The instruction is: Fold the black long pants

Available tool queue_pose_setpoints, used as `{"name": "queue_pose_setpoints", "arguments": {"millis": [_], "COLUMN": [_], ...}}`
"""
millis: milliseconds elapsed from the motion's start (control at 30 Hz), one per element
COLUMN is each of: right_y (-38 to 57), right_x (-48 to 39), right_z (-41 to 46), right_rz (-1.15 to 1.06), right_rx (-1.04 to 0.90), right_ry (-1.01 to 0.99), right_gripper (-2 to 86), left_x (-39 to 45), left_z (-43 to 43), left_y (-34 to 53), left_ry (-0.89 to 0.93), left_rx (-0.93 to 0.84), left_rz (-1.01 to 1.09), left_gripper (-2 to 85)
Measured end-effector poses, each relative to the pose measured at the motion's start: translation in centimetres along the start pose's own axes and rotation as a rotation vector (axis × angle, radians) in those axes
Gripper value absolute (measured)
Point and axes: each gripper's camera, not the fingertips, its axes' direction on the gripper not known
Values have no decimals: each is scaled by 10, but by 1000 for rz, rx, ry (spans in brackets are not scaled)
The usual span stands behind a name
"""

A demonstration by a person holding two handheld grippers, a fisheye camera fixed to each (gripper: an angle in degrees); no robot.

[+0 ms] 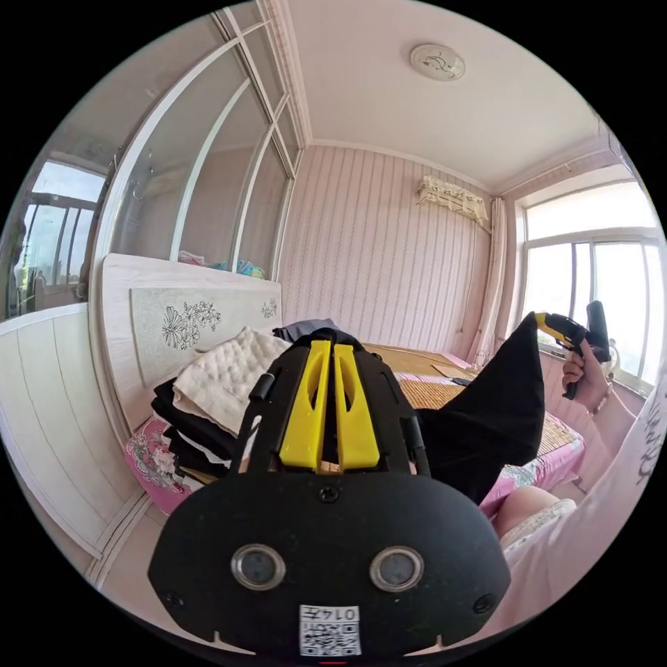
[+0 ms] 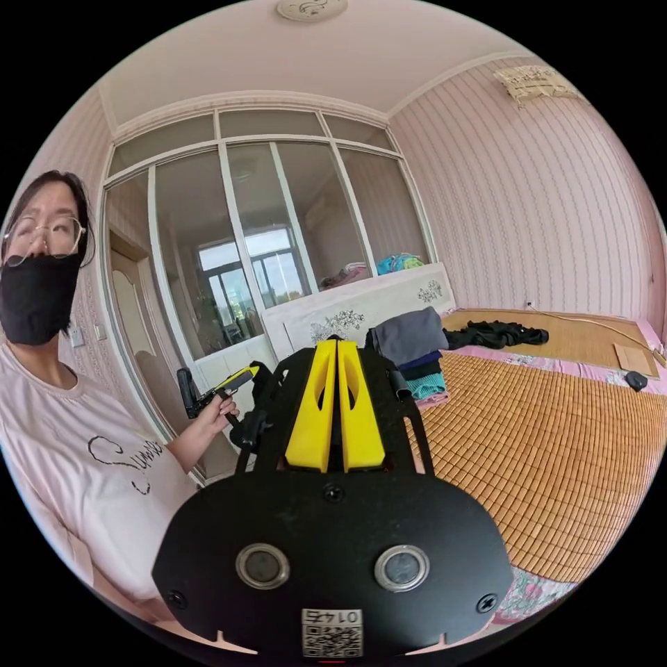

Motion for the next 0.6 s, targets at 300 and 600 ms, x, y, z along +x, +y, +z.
{"name": "queue_pose_setpoints", "arguments": {"millis": [300,600], "right_y": [-71,-248], "right_x": [52,101], "right_z": [-72,-132], "right_rz": [-7,-165], "right_rx": [70,299], "right_ry": [37,-31], "right_gripper": [-4,-4], "left_x": [60,127], "left_z": [22,0], "left_y": [-56,-172], "left_ry": [47,201], "left_rx": [124,550], "left_rz": [76,165], "left_gripper": [-10,-10]}}
